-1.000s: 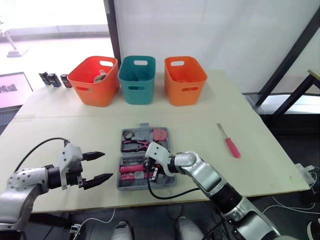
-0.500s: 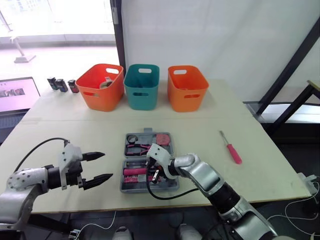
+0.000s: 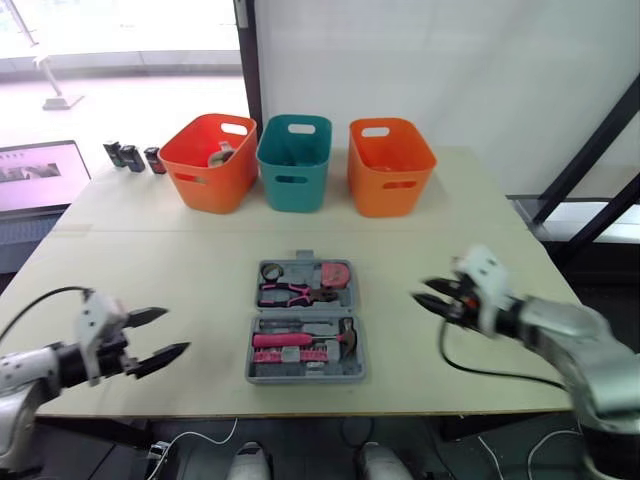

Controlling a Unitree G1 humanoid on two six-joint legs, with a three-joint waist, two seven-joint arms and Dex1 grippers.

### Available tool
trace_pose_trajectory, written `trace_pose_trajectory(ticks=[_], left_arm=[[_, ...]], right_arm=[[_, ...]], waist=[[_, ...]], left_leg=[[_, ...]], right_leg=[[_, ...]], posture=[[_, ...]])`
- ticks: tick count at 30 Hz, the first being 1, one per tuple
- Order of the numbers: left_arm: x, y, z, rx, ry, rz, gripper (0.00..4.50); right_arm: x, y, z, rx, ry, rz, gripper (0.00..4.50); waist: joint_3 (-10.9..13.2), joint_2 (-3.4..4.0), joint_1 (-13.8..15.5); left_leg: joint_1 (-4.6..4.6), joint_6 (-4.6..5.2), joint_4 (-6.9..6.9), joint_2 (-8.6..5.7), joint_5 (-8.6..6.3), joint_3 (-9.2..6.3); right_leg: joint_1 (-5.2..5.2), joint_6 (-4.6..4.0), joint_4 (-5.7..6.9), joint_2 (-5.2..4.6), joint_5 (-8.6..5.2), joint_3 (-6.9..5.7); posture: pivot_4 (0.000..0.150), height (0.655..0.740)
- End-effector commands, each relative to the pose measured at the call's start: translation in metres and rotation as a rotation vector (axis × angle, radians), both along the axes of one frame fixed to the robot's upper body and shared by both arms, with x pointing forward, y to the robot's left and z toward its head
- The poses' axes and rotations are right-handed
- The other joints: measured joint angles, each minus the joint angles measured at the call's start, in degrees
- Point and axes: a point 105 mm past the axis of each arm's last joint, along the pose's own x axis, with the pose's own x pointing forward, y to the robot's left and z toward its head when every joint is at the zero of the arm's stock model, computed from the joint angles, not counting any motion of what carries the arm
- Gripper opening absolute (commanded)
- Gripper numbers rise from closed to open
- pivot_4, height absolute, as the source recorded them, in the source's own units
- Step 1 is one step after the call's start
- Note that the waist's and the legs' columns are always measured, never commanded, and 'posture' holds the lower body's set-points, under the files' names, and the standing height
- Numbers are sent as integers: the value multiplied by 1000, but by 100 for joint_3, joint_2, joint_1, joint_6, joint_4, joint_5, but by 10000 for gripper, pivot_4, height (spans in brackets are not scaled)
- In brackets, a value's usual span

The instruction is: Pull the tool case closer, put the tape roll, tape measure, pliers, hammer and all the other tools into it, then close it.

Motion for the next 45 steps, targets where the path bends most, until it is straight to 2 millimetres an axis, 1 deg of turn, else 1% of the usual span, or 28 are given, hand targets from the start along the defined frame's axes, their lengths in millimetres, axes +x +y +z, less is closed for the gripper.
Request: trace_pose_trajectory(ticks=[1,2,3,5,7,11,16,18,20,22,23,26,29,31,33,34,36,38,41,43,45], left_arm=[[-5,33,10,53,-46,111,45000],[-8,41,9,59,-41,138,45000],[-11,48,8,70,-31,158,45000],[-16,56,5,77,-17,182,45000],[-18,58,4,67,-9,186,45000],[-18,57,2,64,-4,176,45000],[-13,51,2,49,-7,154,45000],[-11,47,2,41,-10,144,45000],[-8,40,1,29,-14,122,45000],[-6,30,1,13,-18,93,45000],[-4,20,0,-2,-19,62,45000],[-1,-19,2,-55,-23,-58,45000],[-1,-52,7,-83,-24,-166,45000],[0,-79,17,-105,-45,-252,45000],[2,-100,30,-123,-78,-312,45000],[2,-105,34,-127,-88,-328,45000],[2,-116,40,-137,-103,-355,45000],[-1,-124,44,-142,-111,-381,45000],[-4,-132,47,-153,-119,-398,45000],[-8,-138,47,-161,-118,-415,45000],[-11,-140,46,-161,-113,-420,45000]], right_arm=[[-21,-42,7,-19,-50,-114,37239],[-31,-52,1,-31,-34,-143,42446],[-40,-59,-2,-15,-31,-176,43837],[-50,-67,-6,6,-33,-221,43837],[-54,-62,-12,15,-25,-227,43837],[-53,-58,-15,52,-45,-257,43837],[-51,-54,-17,71,-55,-272,43837],[-48,-52,-16,73,-68,-281,43837],[-40,-52,-12,60,-95,-314,43837],[-30,-49,-9,53,-108,-336,43837],[-22,-48,-8,41,-109,-359,43837],[8,-46,-3,28,-107,-434,43837],[33,-34,-2,33,-90,-438,43837],[54,-29,-9,37,-41,-470,43837],[71,-25,-20,24,23,-497,43837],[77,-23,-23,17,39,-496,43837],[89,-31,-27,13,52,-565,43837],[99,-35,-32,2,76,-594,43837],[109,-33,-39,22,114,-593,43837],[116,-34,-48,27,154,-608,43837],[121,-37,-52,22,169,-618,43837]], waist=[[5,-9,-40],[6,-9,-61],[8,-12,-82],[11,-18,-171],[12,-26,-204],[18,-39,-300],[22,-45,-310],[24,-43,-311],[24,-43,-321],[25,-43,-323],[25,-44,-320],[28,-44,-317],[28,-44,-309],[28,-44,-295],[36,-38,-292],[36,-38,-296],[39,-32,-299],[44,-24,-298],[49,-19,-308],[52,-15,-328],[53,-13,-322]], left_leg=[[7,0,0,1,0,0],[14,-1,1,1,-1,0],[14,-1,2,1,-1,0],[25,-6,10,1,-4,0],[28,-21,14,0,-13,0],[32,-24,18,0,-13,0],[31,-23,4,0,-13,0],[29,-22,1,0,-12,0],[28,-20,2,0,-11,0],[28,-21,7,0,-12,0],[29,-23,10,0,-12,0],[29,-24,16,-1,-11,1],[23,-9,15,-1,-1,1],[10,-4,5,0,2,-2],[10,-3,5,0,2,-2],[6,-3,6,-1,2,-2],[6,-2,8,-1,3,-2],[6,-1,8,-1,3,-2],[6,0,7,-1,3,-2],[7,0,8,-1,3,-3],[8,1,10,-1,3,-3]], right_leg=[[2,0,0,1,0,0],[0,-3,0,0,2,0],[0,-8,-1,0,5,1],[-3,-10,-6,-1,6,1],[-1,-25,-15,-6,15,1],[-4,-51,-18,-7,31,1],[-9,-53,-18,-6,32,0],[-11,-52,-17,-5,32,1],[-10,-52,-17,-5,32,0],[-10,-54,-17,-5,34,1],[-10,-56,-17,-5,35,1],[-8,-63,-18,-6,39,4],[-3,-63,-15,-4,39,5],[-3,-56,-10,2,36,5],[-5,-53,-7,3,35,5],[-5,-52,-6,3,36,5],[-4,-50,-5,5,37,5],[-4,-48,-5,5,36,5],[-4,-36,-1,7,32,6],[-4,-27,-1,8,35,6],[-3,-21,0,8,39,8]], posture=[[1500,7400],[1500,7400],[1500,7400],[1500,7400],[1500,7400],[1500,7400],[1500,7400],[1500,7400],[1500,7400],[1500,7400],[1500,7400],[1500,7400],[1500,7400],[1500,7400],[1500,7400],[1500,7400],[1500,7400],[1500,7400],[1500,7400],[1500,7400],[1500,7400]])
